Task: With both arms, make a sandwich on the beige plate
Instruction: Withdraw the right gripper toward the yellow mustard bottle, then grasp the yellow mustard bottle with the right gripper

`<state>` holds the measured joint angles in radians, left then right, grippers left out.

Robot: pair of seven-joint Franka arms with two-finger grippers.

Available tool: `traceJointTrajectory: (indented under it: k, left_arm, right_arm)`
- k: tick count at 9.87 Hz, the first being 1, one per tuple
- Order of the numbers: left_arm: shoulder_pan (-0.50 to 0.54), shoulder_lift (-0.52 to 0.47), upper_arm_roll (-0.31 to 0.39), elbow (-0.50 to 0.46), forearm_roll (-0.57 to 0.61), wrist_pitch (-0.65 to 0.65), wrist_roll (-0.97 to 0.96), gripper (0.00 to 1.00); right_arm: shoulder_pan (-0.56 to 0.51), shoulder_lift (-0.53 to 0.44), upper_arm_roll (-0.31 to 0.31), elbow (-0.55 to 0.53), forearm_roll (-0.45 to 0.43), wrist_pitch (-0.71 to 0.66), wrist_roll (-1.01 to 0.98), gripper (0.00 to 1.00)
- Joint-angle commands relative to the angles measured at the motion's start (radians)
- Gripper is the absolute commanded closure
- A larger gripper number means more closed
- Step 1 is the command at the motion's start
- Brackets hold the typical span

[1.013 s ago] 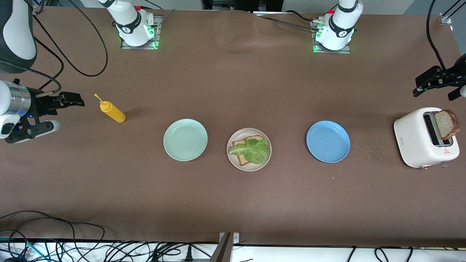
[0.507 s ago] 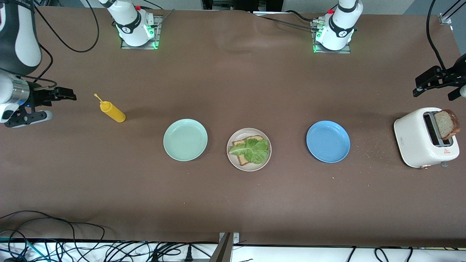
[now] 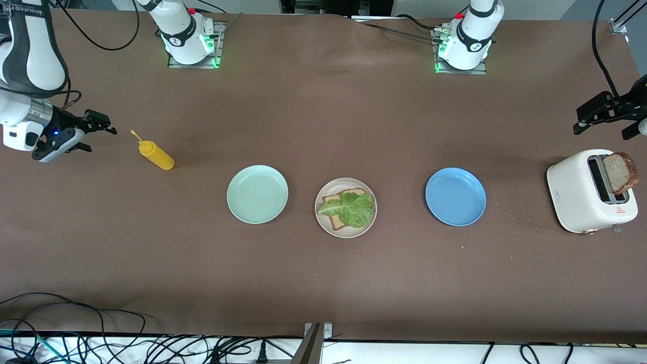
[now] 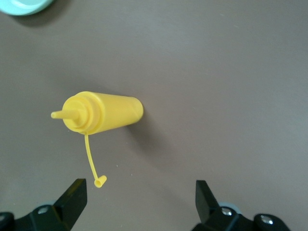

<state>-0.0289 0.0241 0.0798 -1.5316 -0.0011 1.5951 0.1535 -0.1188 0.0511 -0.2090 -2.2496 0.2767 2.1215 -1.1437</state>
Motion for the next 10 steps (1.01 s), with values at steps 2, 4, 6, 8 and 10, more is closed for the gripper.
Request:
traceJointTrajectory:
  k: [2, 4, 6, 8, 10]
  left_arm:
    - [0.003, 0.008, 0.001, 0.025, -0.010, -0.020, 0.018, 0.00]
    - [0.003, 0.008, 0.001, 0.025, -0.010, -0.020, 0.018, 0.00]
    - [0.003, 0.008, 0.001, 0.025, -0.010, -0.020, 0.018, 0.00]
    - [0.003, 0.008, 0.001, 0.025, -0.010, -0.020, 0.018, 0.00]
    - [0.003, 0.008, 0.001, 0.025, -0.010, -0.020, 0.018, 0.00]
  right_arm:
    - [0.001, 0.134, -0.088, -0.008, 0.298, 0.026, -0.548, 0.00]
    - [0.001, 0.173, -0.116, -0.007, 0.355, 0.015, -0.663, 0.00]
    - [-0.014, 0.191, -0.116, -0.007, 0.363, 0.015, -0.720, 0.00]
    - [-0.016, 0.242, -0.116, -0.007, 0.494, -0.014, -0.955, 0.00]
    - [-0.016, 0.292, -0.116, -0.004, 0.608, -0.080, -1.156, 0.00]
